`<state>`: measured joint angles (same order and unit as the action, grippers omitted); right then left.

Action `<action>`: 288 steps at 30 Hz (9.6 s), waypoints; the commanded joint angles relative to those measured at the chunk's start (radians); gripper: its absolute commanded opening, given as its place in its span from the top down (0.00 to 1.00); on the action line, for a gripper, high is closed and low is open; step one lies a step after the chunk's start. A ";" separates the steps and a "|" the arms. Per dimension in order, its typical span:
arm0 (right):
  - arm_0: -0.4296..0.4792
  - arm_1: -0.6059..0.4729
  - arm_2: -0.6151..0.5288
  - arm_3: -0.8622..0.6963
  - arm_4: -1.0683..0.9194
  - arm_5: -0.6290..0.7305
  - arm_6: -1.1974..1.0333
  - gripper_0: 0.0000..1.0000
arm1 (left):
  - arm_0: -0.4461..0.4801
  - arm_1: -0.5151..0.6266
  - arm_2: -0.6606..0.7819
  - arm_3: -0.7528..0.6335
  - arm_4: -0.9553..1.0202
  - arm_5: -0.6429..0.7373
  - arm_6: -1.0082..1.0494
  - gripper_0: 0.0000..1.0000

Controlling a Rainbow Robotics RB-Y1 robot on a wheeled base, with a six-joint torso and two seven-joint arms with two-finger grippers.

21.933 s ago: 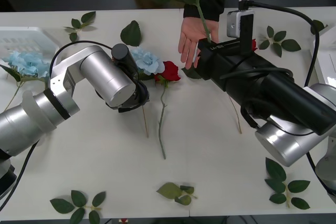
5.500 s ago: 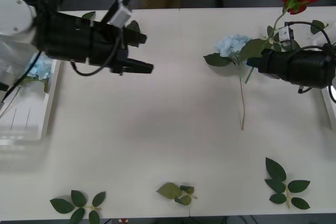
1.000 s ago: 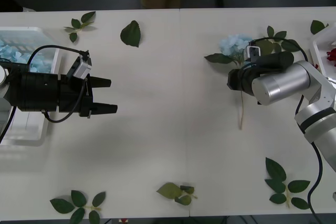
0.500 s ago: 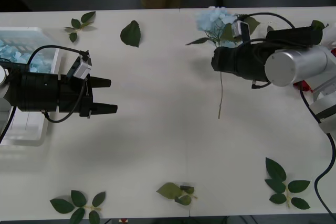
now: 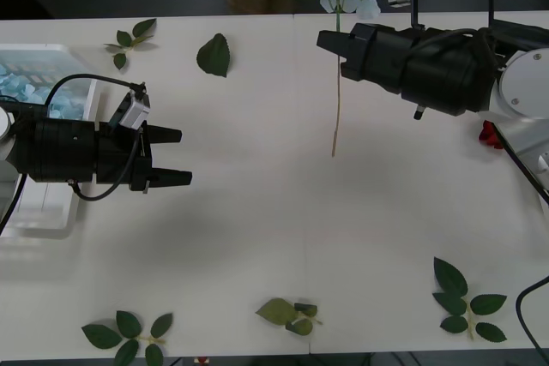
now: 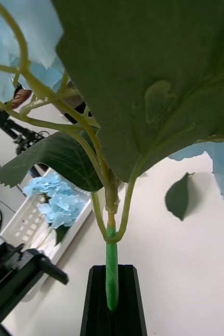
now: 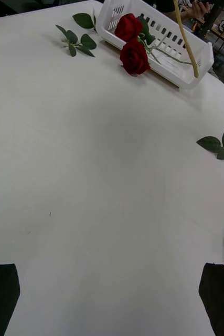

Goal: Place the red flowers into the right box and the blue flowers into the left box. If a person shows an open palm, hand one flower to the person first, then continue sorting.

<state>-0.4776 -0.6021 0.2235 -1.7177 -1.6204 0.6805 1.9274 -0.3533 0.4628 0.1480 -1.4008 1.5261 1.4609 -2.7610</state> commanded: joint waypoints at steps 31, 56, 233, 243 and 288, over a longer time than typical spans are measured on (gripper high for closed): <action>-0.003 -0.008 0.155 -0.217 -0.003 -0.021 0.297 1.00 | -0.079 -0.049 -0.142 0.121 0.390 0.047 0.056 0.00; -0.003 0.044 0.169 -0.191 -0.007 -0.105 0.291 1.00 | -0.291 -0.085 -0.522 0.247 0.832 -0.269 0.056 0.00; 0.034 -0.153 -0.119 0.242 -0.483 0.419 0.778 0.00 | -0.803 -0.065 -0.624 0.576 1.092 -0.636 0.056 1.00; 0.033 -0.153 -0.119 0.242 -0.483 0.416 0.778 0.00 | -0.802 -0.065 -0.624 0.576 1.091 -0.636 0.056 1.00; 0.034 -0.153 -0.095 0.242 -0.495 0.390 0.778 0.00 | -0.799 -0.064 -0.624 0.576 1.092 -0.626 0.056 0.00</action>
<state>-0.4120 -0.7194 0.1215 -1.4394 -2.1004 1.0785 2.6811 -1.0915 0.4114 -0.4693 -0.7886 2.6170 0.8296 -2.6932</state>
